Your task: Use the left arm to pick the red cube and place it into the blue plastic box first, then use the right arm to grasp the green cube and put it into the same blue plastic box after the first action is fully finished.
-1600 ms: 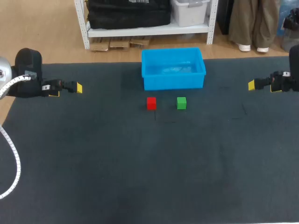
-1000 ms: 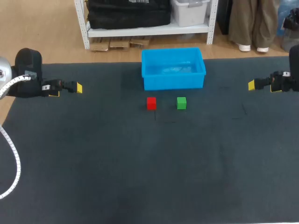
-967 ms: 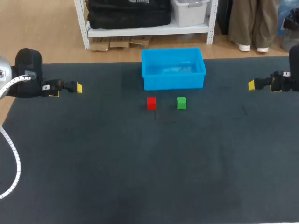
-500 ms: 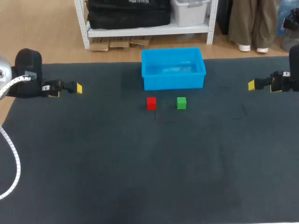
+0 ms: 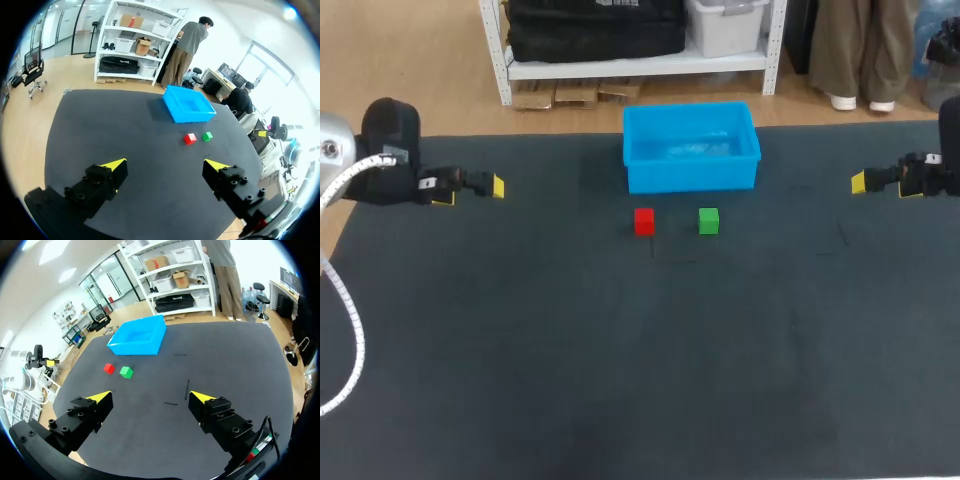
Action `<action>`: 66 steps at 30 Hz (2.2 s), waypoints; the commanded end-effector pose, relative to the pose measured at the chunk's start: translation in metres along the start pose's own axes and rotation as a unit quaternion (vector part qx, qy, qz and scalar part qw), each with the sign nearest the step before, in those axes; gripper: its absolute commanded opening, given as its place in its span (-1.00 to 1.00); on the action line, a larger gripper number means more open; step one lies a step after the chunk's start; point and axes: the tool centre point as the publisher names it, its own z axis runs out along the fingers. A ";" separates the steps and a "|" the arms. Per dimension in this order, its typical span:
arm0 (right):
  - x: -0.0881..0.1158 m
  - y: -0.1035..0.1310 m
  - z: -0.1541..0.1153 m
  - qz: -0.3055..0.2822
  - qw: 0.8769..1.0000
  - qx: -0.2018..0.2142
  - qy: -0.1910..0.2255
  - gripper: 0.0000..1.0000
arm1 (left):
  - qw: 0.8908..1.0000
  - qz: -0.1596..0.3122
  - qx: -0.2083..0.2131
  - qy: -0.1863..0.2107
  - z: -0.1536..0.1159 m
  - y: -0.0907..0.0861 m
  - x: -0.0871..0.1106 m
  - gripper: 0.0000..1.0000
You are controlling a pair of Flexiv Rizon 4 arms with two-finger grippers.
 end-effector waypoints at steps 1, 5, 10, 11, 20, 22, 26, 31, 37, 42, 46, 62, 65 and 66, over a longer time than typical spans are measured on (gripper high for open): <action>0.000 -0.001 0.000 0.000 1.000 -0.001 0.001 1.00 | 0.999 0.004 -0.034 0.019 0.011 -0.013 -0.013 1.00; 0.000 -0.001 0.000 0.000 1.000 -0.001 0.001 1.00 | 0.998 0.011 -0.052 0.034 0.022 -0.024 -0.020 1.00; 0.000 -0.001 0.000 0.000 1.000 -0.001 0.001 1.00 | 0.996 0.012 -0.066 0.051 0.036 -0.031 -0.029 1.00; 0.000 -0.001 0.000 0.000 1.000 -0.001 0.001 1.00 | 0.996 0.014 -0.068 0.052 0.038 -0.033 -0.030 1.00; 0.000 -0.001 0.000 0.000 1.000 -0.001 0.001 1.00 | 0.992 0.011 -0.099 0.076 0.055 -0.049 -0.046 1.00; 0.000 -0.001 0.000 0.000 1.000 -0.001 0.001 1.00 | 0.991 0.008 -0.107 0.079 0.059 -0.053 -0.048 1.00; 0.000 -0.001 0.000 0.000 1.000 -0.001 0.001 1.00 | 0.989 0.002 -0.117 0.087 0.064 -0.061 -0.052 1.00; 0.000 -0.001 0.000 0.000 1.000 -0.001 0.001 1.00 | 0.986 0.000 -0.137 0.097 0.070 -0.068 -0.055 1.00; 0.000 -0.001 0.000 0.000 1.000 -0.001 0.001 1.00 | 0.981 0.003 -0.160 0.111 0.079 -0.073 -0.059 1.00; 0.000 -0.001 0.000 0.000 1.000 -0.001 0.001 1.00 | 0.978 -0.010 -0.168 0.126 0.088 -0.078 -0.061 1.00; 0.000 -0.001 0.000 0.000 1.000 -0.001 0.001 1.00 | 0.976 -0.017 -0.172 0.132 0.095 -0.083 -0.064 1.00; 0.000 -0.001 0.000 0.000 1.000 -0.001 0.001 1.00 | 0.970 -0.034 -0.187 0.154 0.120 -0.097 -0.068 1.00; 0.000 -0.001 0.000 0.000 1.000 -0.001 0.001 1.00 | 0.968 -0.037 -0.190 0.160 0.126 -0.099 -0.068 1.00; 0.000 -0.001 0.000 0.000 1.000 -0.001 0.001 1.00 | 0.967 -0.038 -0.192 0.164 0.128 -0.099 -0.068 1.00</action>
